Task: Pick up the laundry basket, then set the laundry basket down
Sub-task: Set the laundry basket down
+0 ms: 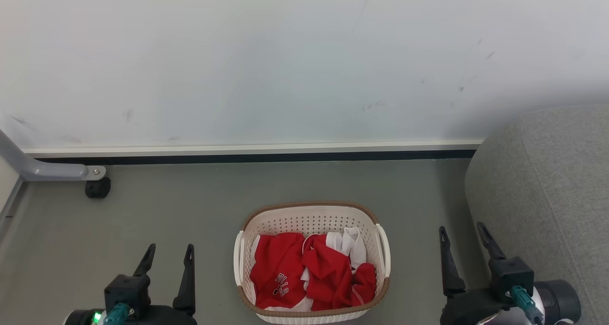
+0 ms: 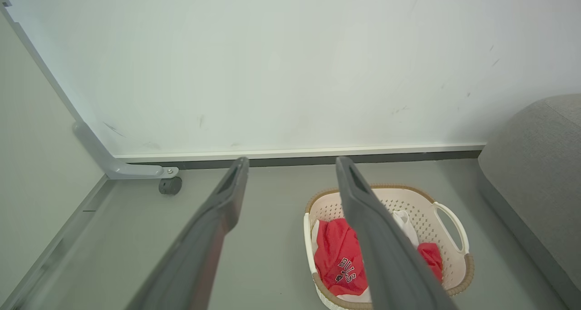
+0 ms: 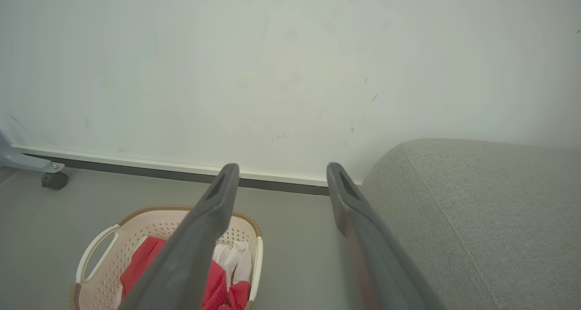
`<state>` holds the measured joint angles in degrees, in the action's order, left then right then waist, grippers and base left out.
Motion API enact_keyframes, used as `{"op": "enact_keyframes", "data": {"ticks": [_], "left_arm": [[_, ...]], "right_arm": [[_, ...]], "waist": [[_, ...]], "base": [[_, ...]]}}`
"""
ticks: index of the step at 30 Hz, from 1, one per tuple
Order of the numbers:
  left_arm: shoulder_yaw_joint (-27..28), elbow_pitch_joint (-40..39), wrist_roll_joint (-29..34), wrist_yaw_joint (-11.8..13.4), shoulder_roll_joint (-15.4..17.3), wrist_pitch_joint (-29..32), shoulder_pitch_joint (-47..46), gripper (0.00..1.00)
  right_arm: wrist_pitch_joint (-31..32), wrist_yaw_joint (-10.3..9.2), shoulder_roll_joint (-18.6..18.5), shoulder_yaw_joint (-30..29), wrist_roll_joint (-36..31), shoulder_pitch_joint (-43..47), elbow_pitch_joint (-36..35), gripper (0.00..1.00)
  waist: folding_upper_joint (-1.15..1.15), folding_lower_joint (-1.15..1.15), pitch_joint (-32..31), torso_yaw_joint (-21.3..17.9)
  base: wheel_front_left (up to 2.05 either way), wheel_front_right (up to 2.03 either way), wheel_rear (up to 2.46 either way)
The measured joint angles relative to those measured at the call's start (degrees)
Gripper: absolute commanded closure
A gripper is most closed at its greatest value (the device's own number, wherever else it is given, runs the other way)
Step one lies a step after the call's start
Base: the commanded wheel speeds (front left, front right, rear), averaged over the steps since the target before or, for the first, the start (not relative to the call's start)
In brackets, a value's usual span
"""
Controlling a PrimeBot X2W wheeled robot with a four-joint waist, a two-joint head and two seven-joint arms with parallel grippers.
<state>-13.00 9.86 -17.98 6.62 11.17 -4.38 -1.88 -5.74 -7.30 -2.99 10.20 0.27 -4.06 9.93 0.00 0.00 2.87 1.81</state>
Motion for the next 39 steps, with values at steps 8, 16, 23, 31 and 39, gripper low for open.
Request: {"op": "enact_keyframes", "data": {"ticks": [8,16,23,31,39], "left_arm": [[0.15,-0.63,0.09,0.01,-0.04,0.34,0.16,0.00],[0.41,-0.98,0.43,0.02,-0.15,0.75,0.34,0.00],[0.48,-1.49,0.62,0.44,-0.52,1.24,0.91,0.00],[1.11,-1.56,0.79,0.44,-0.53,1.33,1.08,0.00],[1.53,-1.96,1.02,0.45,-0.59,1.87,1.15,0.00]], "right_arm": [[0.55,0.00,0.01,0.00,-0.14,0.10,-0.56,0.00],[1.09,0.00,0.03,0.04,-0.29,0.23,-1.08,0.00],[1.15,0.00,0.04,0.07,-0.30,0.30,-1.40,0.00],[1.65,0.00,0.07,0.03,-0.31,0.32,-1.88,0.00],[1.69,0.00,0.09,0.00,-0.31,0.95,-2.27,0.00]], "waist": [[0.00,0.00,-0.05,0.03],[0.00,0.00,-0.01,0.17],[0.00,0.00,-0.07,0.32],[0.00,0.00,-0.07,0.43],[0.00,0.00,0.06,0.46]], "base": [[0.00,0.00,0.00],[0.00,0.00,0.00],[0.00,0.00,0.00],[0.00,0.00,0.00],[0.00,0.00,0.00]]}}
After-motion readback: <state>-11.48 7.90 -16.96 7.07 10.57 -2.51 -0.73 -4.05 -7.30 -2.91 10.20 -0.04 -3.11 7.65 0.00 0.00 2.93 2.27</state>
